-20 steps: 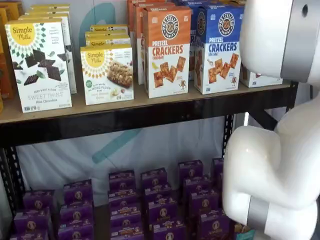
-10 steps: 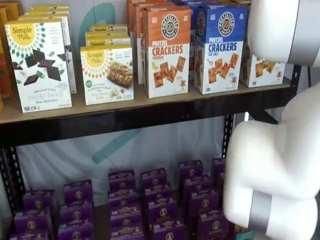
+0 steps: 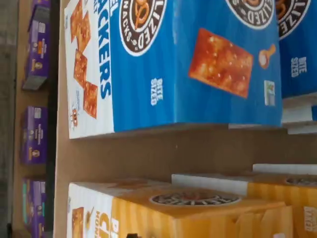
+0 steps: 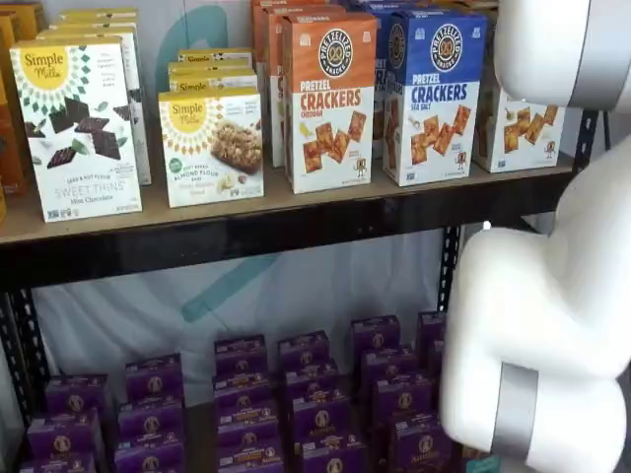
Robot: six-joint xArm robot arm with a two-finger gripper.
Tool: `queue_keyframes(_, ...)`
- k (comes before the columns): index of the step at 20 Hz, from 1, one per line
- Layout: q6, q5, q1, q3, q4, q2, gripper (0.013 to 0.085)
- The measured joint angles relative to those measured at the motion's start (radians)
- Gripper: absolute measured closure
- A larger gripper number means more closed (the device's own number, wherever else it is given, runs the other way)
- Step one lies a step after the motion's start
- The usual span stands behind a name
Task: Retrieve the yellow and white box located on the top shelf, the sixth one from the left
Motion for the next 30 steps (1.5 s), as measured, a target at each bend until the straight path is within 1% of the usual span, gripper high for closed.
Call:
queue_keyframes(3,0.012,0.047,0.011,-0.067,-0.04,0.048,0.013)
queue_keyframes(6,0.017,0.064,0.017,-0.098,-0.062,0.073,0.013)
queue_keyframes(12,0.021,0.057,0.039,-0.102,-0.111,0.087,0.013)
queue_keyframes(15,0.031,0.083,0.05,-0.114,-0.137,0.097,0.013)
queue_keyframes(19,0.041,0.125,0.057,-0.136,-0.157,0.109,0.013)
queue_keyframes(22,0.043,0.15,0.067,-0.147,-0.197,0.111,0.013)
queue_keyframes(24,0.043,0.165,0.069,-0.151,-0.213,0.11,0.013)
queue_keyframes(30,0.04,0.186,0.071,-0.134,-0.239,0.094,0.013)
